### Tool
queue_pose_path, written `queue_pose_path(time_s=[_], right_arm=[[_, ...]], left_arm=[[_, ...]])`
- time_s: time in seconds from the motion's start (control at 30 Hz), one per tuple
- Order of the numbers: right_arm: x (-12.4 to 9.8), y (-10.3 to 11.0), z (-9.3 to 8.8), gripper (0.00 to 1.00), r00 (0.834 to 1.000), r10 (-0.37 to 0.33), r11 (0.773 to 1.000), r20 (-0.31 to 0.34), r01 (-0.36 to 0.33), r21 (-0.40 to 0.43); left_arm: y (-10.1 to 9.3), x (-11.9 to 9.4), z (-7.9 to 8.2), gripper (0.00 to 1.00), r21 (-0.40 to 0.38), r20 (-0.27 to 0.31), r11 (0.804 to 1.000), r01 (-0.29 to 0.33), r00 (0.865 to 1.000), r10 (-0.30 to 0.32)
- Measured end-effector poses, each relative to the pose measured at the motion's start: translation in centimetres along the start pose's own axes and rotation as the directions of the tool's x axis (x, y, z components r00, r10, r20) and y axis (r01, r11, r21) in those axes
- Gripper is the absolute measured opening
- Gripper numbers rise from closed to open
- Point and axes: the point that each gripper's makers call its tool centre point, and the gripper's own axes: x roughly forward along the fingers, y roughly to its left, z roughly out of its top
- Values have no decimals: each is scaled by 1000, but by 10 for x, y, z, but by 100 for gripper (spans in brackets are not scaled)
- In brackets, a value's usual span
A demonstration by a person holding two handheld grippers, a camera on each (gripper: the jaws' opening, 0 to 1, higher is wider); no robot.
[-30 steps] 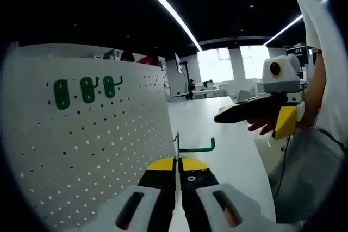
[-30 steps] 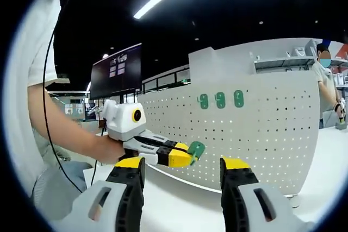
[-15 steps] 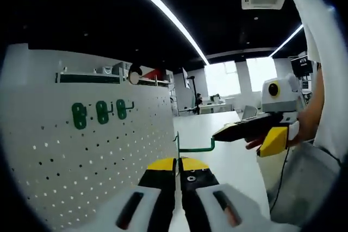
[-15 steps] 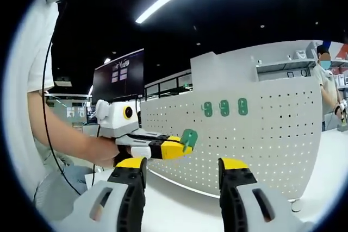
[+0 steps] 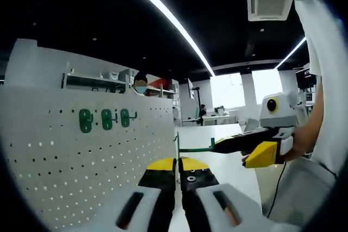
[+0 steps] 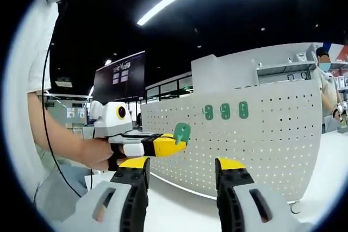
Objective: Insert the hook assembly into the mounting plate slot until the hook locks in place.
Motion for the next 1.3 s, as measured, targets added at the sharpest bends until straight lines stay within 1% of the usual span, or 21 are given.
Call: queue_pose_path(time_s=[0.07, 0.1, 0.17, 0.2, 0.23, 0.4, 0.53, 0.57, 0.67, 0.97, 1.07, 1.1, 1.17, 1.3], right_arm=[[0, -1, 0, 45, 1000, 1, 999, 9, -2, 35], [-1, -2, 1, 45, 1000, -2, 995, 23, 0, 96], [-2, -4, 4, 44, 999, -9, 988, 51, 1, 157], [-3, -7, 3, 43, 998, -19, 980, 54, 8, 199], [-3, -8, 3, 42, 998, -18, 977, 60, 4, 214], [-4, -9, 4, 37, 998, -22, 976, 58, 9, 219], [-3, -6, 10, 31, 997, -21, 982, 70, 8, 187], [-2, -5, 10, 27, 997, -17, 983, 70, 3, 184], [0, -4, 11, 23, 998, -14, 987, 69, 2, 163], [5, -3, 14, 18, 997, -22, 987, 77, 10, 162], [7, -6, 17, 17, 995, -34, 984, 90, 18, 178], [7, -6, 17, 17, 995, -33, 983, 92, 16, 183], [9, -5, 18, 16, 995, -31, 983, 92, 13, 184], [12, -3, 20, 15, 995, -28, 982, 99, 9, 187]], left_arm=[[0, 0, 1, 1, -3, 2, 1000, -3, 1000, 3], [0, -1, 1, 1, 0, 5, 1000, -5, 1000, 5], [1, -1, 1, 1, -4, 7, 1000, -8, 1000, 8], [1, -2, 1, 1, -4, 9, 1000, -12, 1000, 12], [2, -2, 2, 1, -4, 9, 1000, -13, 1000, 13], [2, -2, 1, 1, -4, 6, 1000, -15, 1000, 15], [1, -2, 1, 1, -6, 2, 1000, -17, 1000, 17], [0, -2, 1, 1, -6, 3, 1000, -18, 1000, 18], [-2, 0, -1, 1, -4, -4, 1000, -16, 1000, 16], [-7, 1, 2, 1, 6, -4, 1000, -11, 1000, 11], [-9, 2, 2, 1, 4, -3, 1000, -10, 1000, 10], [-10, 3, 1, 1, 16, -10, 1000, -10, 1000, 10], [-10, 3, 2, 1, 3, -4, 1000, -9, 1000, 9], [-11, 3, 2, 1, 7, -1, 1000, -11, 1000, 11]])
